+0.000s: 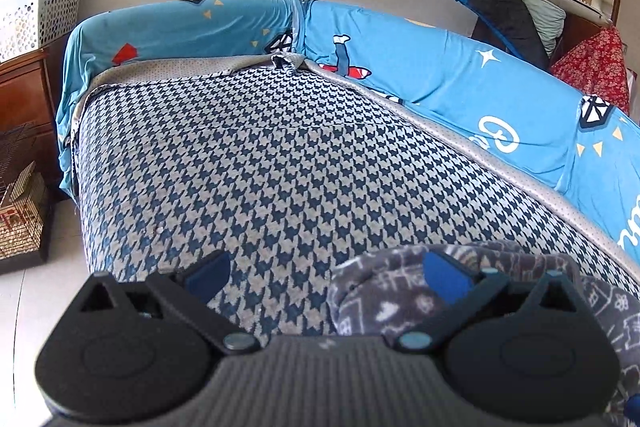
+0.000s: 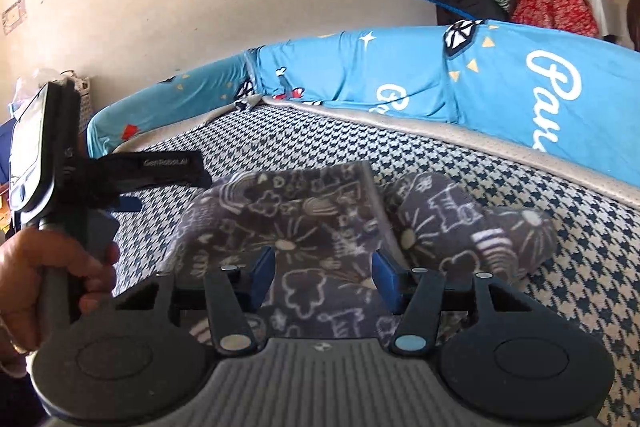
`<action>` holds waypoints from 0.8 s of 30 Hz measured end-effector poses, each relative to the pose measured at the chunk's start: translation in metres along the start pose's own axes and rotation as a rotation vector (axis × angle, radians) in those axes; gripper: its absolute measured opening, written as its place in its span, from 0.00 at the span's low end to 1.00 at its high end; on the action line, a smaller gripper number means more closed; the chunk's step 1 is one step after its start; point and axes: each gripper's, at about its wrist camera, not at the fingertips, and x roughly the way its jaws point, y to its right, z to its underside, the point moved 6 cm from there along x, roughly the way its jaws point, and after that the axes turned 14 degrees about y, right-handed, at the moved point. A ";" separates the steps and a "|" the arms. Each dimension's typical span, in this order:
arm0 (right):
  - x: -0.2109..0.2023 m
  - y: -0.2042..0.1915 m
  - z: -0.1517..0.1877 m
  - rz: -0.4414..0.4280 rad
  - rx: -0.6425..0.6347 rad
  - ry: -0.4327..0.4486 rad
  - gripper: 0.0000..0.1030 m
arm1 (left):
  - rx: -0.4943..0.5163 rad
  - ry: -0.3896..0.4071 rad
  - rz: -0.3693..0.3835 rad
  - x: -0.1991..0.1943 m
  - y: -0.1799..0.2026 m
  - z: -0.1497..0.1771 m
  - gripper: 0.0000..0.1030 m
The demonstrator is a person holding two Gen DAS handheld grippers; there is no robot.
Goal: Fold clothes
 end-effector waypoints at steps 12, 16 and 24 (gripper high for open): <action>0.017 0.006 0.026 0.020 -0.022 -0.059 0.52 | 0.033 -0.006 0.000 0.030 0.012 0.017 1.00; 0.020 0.011 0.029 0.035 -0.018 -0.055 0.53 | 0.084 -0.001 -0.024 0.038 0.022 0.021 1.00; 0.030 0.018 0.033 0.056 -0.012 -0.035 0.53 | 0.150 0.008 -0.029 0.048 0.035 0.032 1.00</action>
